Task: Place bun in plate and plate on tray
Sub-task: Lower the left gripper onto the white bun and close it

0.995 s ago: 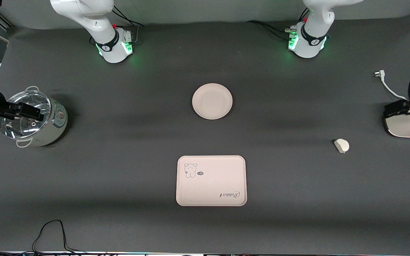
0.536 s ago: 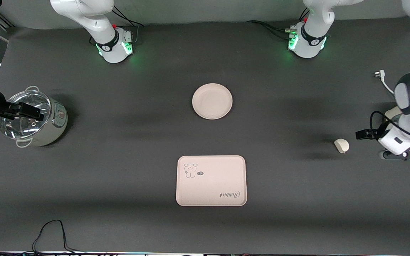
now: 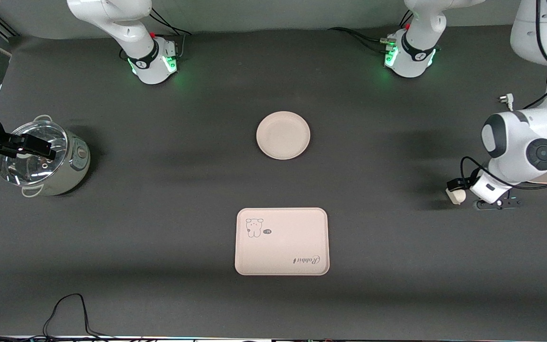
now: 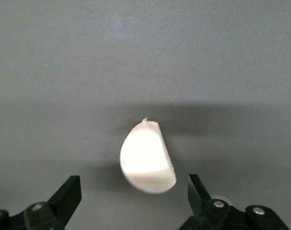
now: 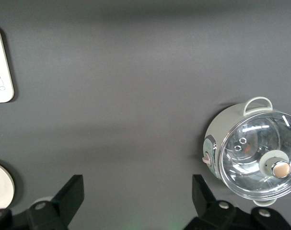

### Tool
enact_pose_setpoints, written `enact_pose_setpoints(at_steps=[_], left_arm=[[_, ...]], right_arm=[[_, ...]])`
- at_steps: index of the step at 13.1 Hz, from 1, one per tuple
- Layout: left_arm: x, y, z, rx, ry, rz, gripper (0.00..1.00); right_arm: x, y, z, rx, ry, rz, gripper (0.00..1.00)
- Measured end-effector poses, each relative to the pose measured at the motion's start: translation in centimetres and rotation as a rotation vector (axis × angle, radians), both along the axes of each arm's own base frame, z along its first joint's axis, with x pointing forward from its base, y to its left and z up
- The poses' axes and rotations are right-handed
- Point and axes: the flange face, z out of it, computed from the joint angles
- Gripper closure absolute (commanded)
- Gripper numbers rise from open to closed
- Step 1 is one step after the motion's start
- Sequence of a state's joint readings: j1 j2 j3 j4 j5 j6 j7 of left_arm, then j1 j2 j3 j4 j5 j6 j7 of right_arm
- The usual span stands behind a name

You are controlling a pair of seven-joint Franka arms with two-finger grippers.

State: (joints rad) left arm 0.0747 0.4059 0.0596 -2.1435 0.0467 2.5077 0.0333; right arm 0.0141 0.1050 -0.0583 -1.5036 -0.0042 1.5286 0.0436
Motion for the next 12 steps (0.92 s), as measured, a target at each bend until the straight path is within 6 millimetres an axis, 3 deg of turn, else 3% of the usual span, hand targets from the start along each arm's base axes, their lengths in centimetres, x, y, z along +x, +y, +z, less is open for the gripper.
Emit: enact_pose_setpoints(at_steps=[1,2,3,4,5,9,12], left_arm=[[0.1,-0.3,-0.8,-0.001,-0.008,0.003,0.02],[0.0,-0.5,-1.7,-0.005,-0.005,0.014,0.11],[-0.1,-0.6,-2.4,-0.012,0.002,0.027,0.37],[-0.3,-0.6,-2.9,-0.018,0.01,0.037,0.75],[-0.3,-0.6,-3.3,-0.02,0.016,0.043,1.0],[0.0,-1.7,-2.7,-0.022,0.031,0.025,1.0],[1.0,-5.3,1.6,-0.027,0.05,-0.04,1.0]], right_arm=[[0.0,0.0,0.0,0.0,0.0,0.0,0.0],[0.0,-0.1,0.0,0.0,0.001,-0.002,0.0],[-0.1,-0.2,0.0,0.0,0.001,-0.003,0.0],[-0.1,-0.2,0.0,0.0,0.002,-0.004,0.0],[-0.1,-0.3,0.0,0.0,0.003,-0.005,0.0],[-0.1,-0.3,0.0,0.0,0.004,-0.006,0.0],[-0.1,-0.3,0.0,0.0,0.005,-0.006,0.0]])
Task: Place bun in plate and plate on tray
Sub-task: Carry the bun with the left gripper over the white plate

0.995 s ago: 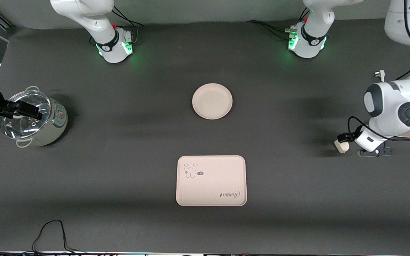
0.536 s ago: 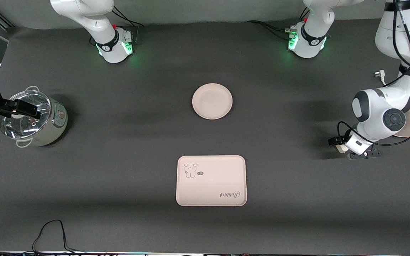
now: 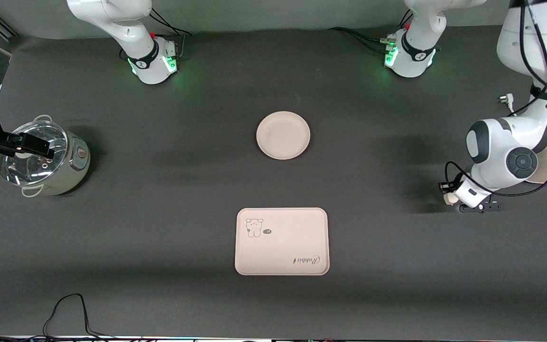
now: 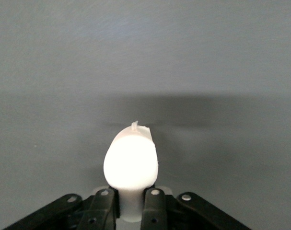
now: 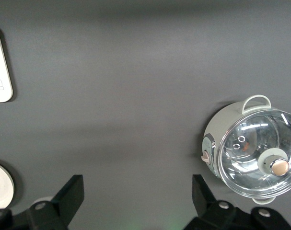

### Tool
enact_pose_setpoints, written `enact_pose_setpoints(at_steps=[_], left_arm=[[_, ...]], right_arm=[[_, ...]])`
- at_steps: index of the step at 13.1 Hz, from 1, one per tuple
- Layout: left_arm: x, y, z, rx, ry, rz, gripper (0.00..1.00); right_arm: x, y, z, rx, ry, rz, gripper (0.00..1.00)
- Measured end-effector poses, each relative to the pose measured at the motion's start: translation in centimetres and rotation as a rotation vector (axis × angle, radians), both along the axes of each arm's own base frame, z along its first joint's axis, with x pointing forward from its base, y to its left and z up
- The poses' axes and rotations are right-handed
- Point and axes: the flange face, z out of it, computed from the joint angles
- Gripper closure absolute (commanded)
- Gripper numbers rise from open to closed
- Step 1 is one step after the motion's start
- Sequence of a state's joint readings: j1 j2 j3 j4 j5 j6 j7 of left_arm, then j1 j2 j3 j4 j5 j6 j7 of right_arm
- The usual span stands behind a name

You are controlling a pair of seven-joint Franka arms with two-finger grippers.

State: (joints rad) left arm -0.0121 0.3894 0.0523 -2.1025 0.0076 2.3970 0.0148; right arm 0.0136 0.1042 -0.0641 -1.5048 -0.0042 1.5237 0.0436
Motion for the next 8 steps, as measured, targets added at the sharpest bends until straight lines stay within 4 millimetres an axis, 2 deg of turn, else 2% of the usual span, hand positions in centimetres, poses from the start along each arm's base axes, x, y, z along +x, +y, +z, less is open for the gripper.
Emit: enact_pose_setpoints(at_steps=[2,3,4,6,8], left_arm=[[0.2,-4.9,5.5,-0.014,0.041,-0.048,1.0],[-0.3,-8.2,8.5,-0.043,0.071,-0.042,1.0],[-1.0,-12.3,11.2,-0.091,0.086,-0.018,1.0],[-3.4,-22.7,15.0,-0.154,0.077,0.047,1.0],[-7.2,-33.9,17.1,-0.166,0.058,0.107,1.0]], right_arm=[[0.0,0.0,0.0,0.0,0.001,-0.001,0.0],[0.0,0.0,0.0,0.0,0.001,-0.001,0.0],[0.0,-0.1,0.0,0.0,0.001,-0.001,0.0],[0.0,-0.1,-0.1,0.0,0.003,-0.001,0.0],[0.0,-0.1,-0.2,0.0,0.007,-0.002,0.0]])
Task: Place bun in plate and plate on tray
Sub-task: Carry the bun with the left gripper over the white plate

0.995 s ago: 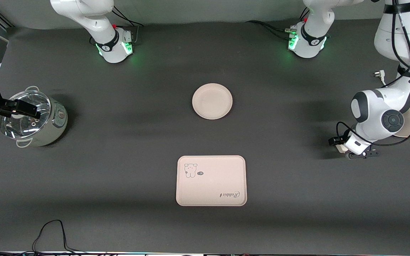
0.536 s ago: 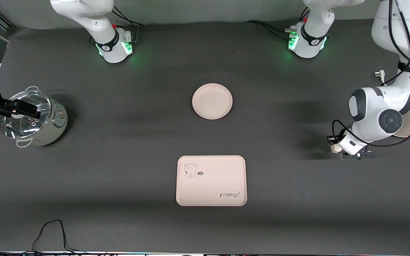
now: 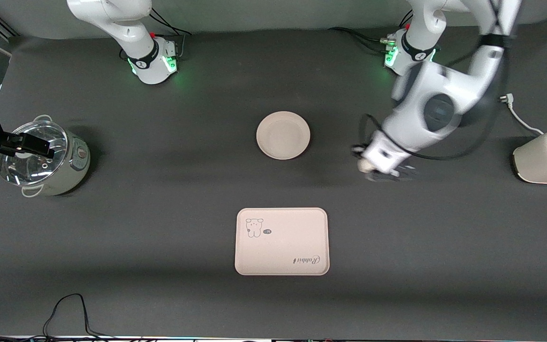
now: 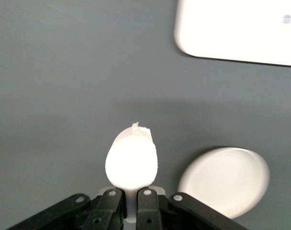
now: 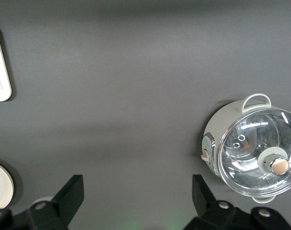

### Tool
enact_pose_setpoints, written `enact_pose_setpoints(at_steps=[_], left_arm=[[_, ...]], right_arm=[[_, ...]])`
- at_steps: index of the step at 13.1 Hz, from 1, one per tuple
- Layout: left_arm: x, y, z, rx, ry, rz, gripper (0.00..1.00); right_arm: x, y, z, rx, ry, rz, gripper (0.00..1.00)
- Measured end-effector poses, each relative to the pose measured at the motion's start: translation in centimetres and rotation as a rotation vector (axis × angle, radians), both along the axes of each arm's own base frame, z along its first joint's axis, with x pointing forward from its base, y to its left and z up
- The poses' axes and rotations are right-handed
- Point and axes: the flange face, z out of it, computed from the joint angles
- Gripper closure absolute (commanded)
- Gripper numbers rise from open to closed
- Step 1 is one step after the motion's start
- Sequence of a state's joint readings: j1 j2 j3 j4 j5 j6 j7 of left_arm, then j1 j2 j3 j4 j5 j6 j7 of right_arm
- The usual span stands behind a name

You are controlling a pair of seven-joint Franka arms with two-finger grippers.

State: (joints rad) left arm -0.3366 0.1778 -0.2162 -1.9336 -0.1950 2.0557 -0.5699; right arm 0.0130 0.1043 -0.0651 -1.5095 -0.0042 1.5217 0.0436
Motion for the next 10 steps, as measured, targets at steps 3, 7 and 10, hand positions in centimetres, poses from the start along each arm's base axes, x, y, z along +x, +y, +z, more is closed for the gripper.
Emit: enact_pose_setpoints(at_steps=[3,7,10], left_arm=[[-7.2,-13.6,-1.5,0.033,-0.052,0.022,1.0],[-14.8,-21.3,-13.9,0.193,-0.115,-0.017,0.85],[-14.9,-21.1,-19.2,0.244,-0.109,-0.018,0.0]], right_arm=[[0.0,0.0,-0.3,0.0,0.007,0.0,0.0],[0.0,0.0,-0.4,0.0,0.009,0.0,0.0],[-0.1,0.0,-0.5,0.001,0.01,0.0,0.0]])
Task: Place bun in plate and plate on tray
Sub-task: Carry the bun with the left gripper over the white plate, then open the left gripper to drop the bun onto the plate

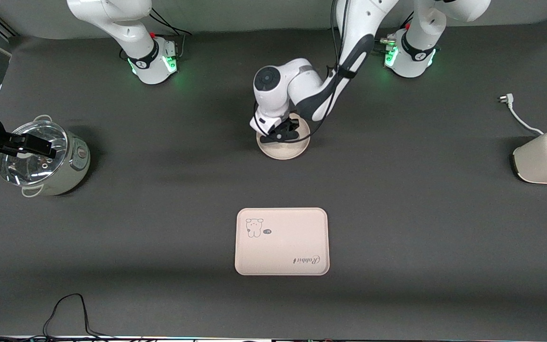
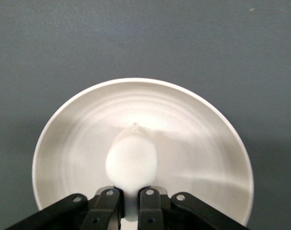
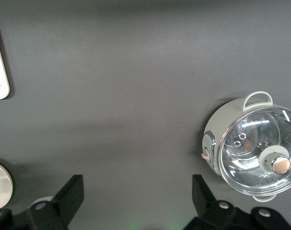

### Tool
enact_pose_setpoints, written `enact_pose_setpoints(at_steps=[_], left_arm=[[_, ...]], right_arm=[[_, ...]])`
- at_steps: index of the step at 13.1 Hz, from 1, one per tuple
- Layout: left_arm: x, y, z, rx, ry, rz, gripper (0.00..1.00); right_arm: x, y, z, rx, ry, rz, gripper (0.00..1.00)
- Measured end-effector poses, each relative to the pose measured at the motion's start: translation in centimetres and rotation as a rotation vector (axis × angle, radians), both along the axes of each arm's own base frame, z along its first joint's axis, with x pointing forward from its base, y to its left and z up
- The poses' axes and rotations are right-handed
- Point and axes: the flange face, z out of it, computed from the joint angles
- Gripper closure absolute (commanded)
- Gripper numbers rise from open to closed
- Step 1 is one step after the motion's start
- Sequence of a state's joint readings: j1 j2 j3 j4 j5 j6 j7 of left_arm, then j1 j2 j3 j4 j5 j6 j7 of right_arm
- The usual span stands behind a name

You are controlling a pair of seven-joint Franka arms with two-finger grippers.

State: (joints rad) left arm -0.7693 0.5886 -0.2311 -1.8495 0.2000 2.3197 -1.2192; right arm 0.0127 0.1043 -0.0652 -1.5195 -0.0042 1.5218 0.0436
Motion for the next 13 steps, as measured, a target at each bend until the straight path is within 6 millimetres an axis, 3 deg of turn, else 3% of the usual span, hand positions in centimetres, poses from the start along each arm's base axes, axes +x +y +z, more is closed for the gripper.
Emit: enact_pose_setpoints(at_steps=[6,8,9,11,12,13], left_arm=[[1.5,0.3,0.3,0.015,-0.053,-0.057,0.0],[2.9,0.7,1.4,0.006,-0.066,-0.075,0.0],[4.2,1.1,3.2,-0.002,-0.076,-0.09,0.0],[8.4,3.9,9.8,-0.043,-0.079,-0.088,0.0],[11.1,6.8,14.2,-0.077,-0.084,-0.075,0.0],[14.0,10.9,18.6,-0.097,-0.097,-0.066,0.0]], right_arm=[[0.0,0.0,-0.2,0.0,0.004,0.001,0.0],[0.0,0.9,-0.2,0.004,0.004,0.015,0.0],[0.0,2.1,-0.1,0.009,0.003,0.034,0.0],[-0.3,5.5,0.1,0.033,0.001,0.08,0.0],[-0.5,7.4,0.2,0.044,0.0,0.089,0.0],[-0.8,9.5,0.3,0.047,0.0,0.088,0.0]])
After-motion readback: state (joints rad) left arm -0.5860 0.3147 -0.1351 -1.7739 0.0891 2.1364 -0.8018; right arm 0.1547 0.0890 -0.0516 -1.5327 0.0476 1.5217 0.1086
